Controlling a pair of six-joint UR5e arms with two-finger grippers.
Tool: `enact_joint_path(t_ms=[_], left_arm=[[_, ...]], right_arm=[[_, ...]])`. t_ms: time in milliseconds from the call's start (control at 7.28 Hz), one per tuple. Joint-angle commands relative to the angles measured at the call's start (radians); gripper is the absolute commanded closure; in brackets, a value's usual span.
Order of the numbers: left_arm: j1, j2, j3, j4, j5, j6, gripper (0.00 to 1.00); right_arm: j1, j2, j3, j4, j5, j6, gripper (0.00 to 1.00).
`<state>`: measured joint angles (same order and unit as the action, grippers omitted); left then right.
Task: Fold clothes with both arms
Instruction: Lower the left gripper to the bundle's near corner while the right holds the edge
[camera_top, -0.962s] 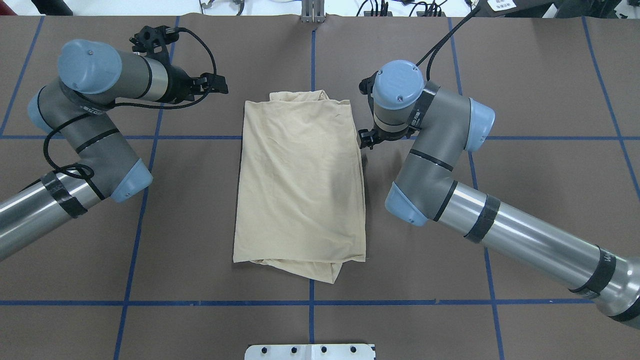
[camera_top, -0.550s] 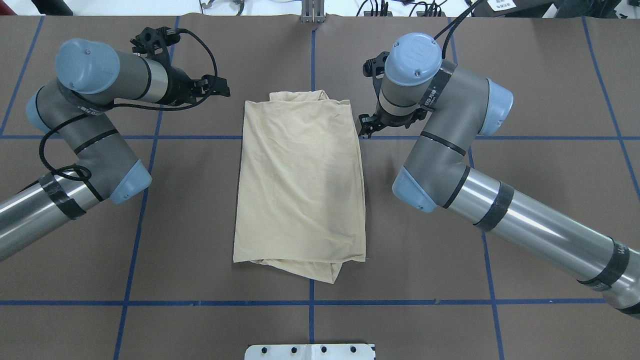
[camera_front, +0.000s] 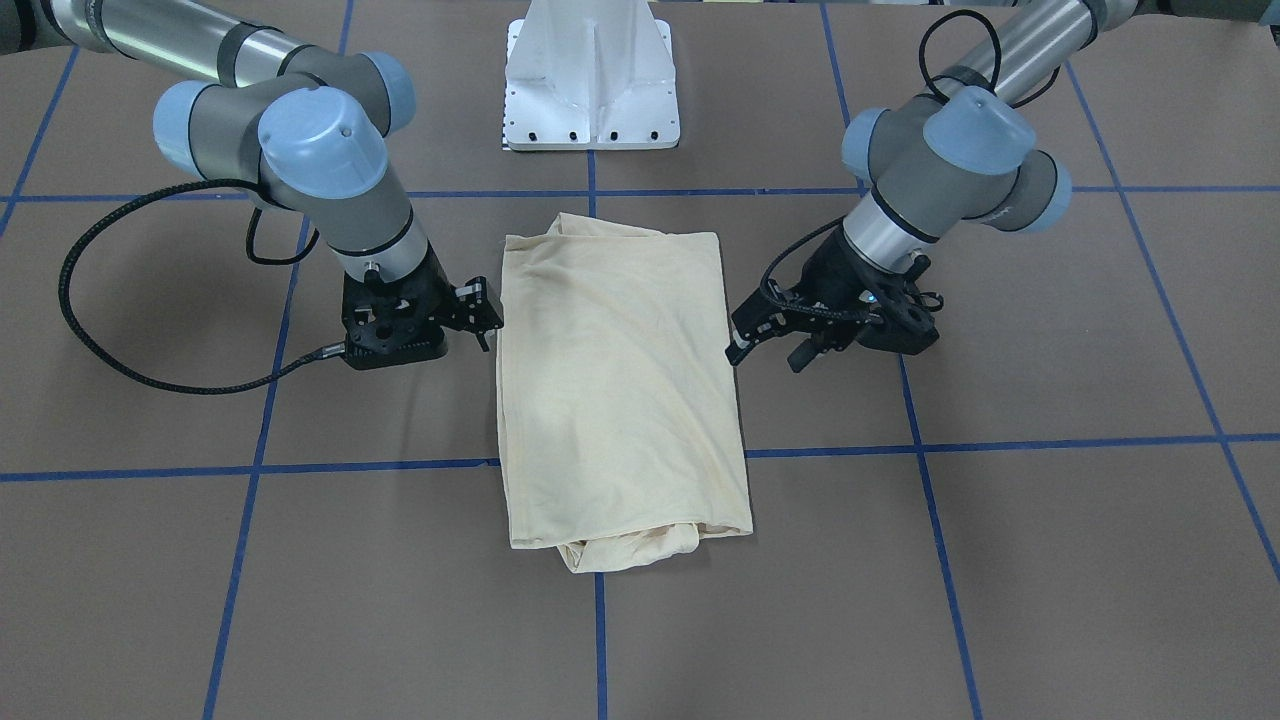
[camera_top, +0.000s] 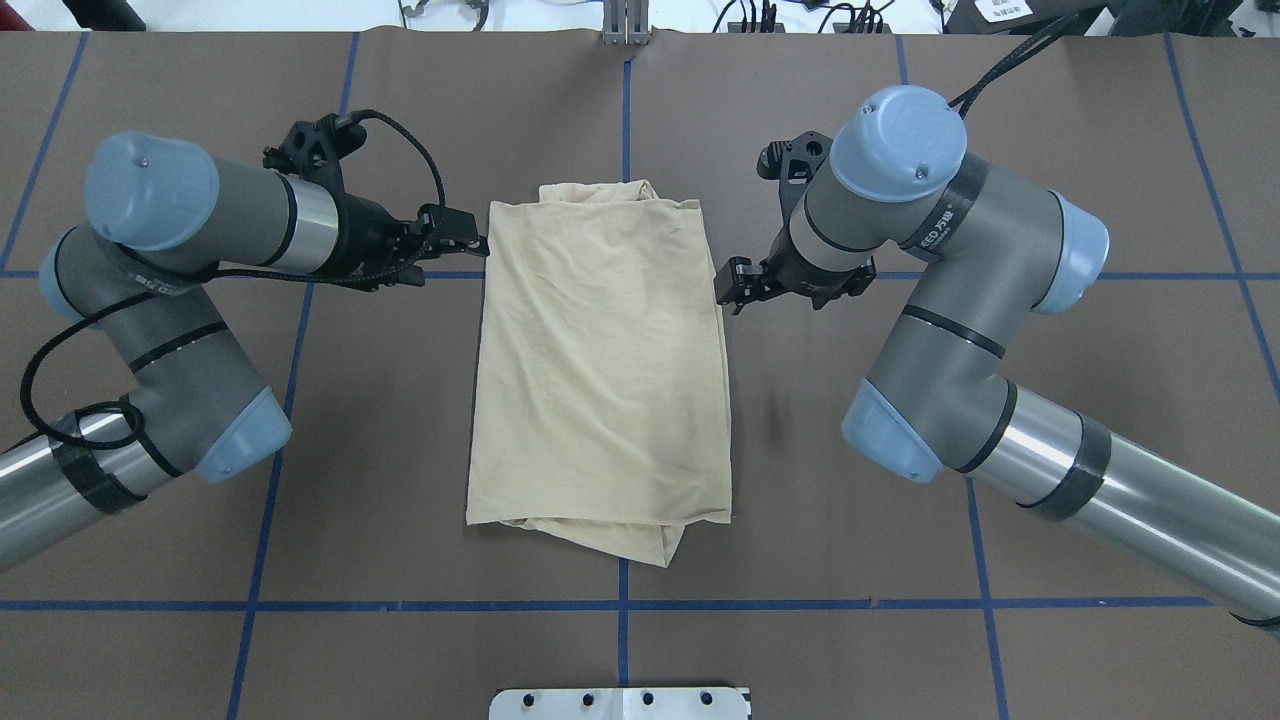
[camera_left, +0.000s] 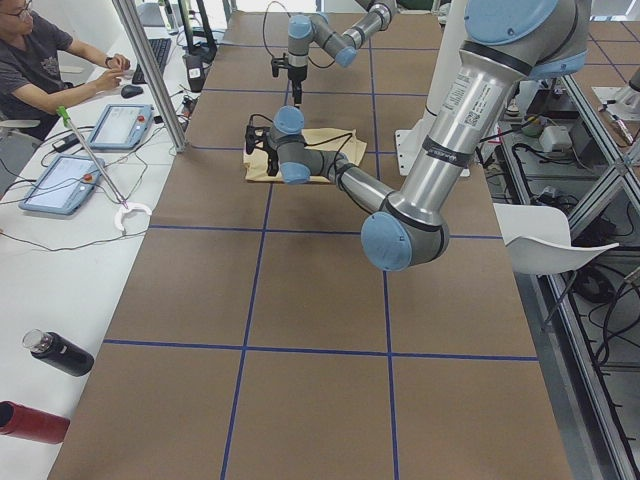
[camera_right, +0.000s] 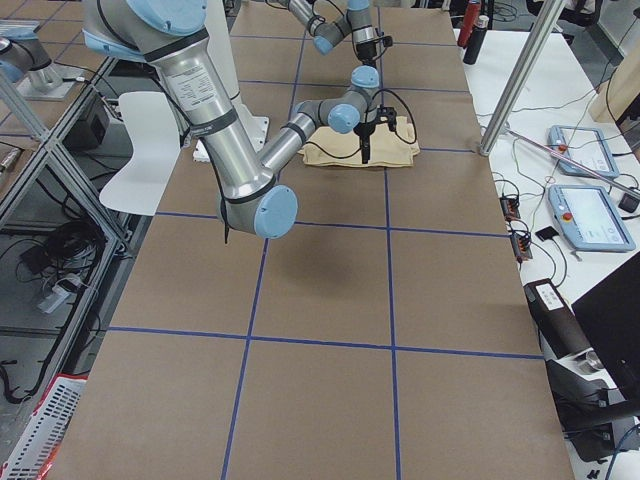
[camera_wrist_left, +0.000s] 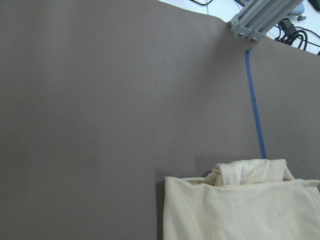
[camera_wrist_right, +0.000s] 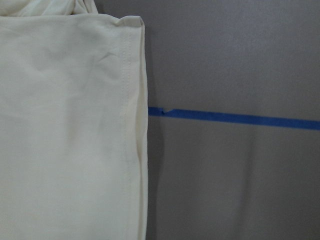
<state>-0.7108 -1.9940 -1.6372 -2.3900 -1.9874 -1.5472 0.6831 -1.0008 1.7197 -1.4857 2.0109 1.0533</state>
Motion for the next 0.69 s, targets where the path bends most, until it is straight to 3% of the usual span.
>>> enact_joint_path(t_ms=[0,137,550], left_arm=[[0.15,0.093,-0.116,-0.002,0.085,-0.178,0.0],[0.256,0.127,-0.142,0.0,0.199,-0.229,0.0],[0.33,0.144,-0.145,0.002,0.24,-0.287,0.01]], right_arm=[[-0.027,-0.016,0.063,0.001,0.028,0.121,0.0],[-0.03,-0.018,0.079,0.001,0.041,0.154,0.0],[-0.039,-0.032,0.109,0.001,0.045,0.189,0.0]])
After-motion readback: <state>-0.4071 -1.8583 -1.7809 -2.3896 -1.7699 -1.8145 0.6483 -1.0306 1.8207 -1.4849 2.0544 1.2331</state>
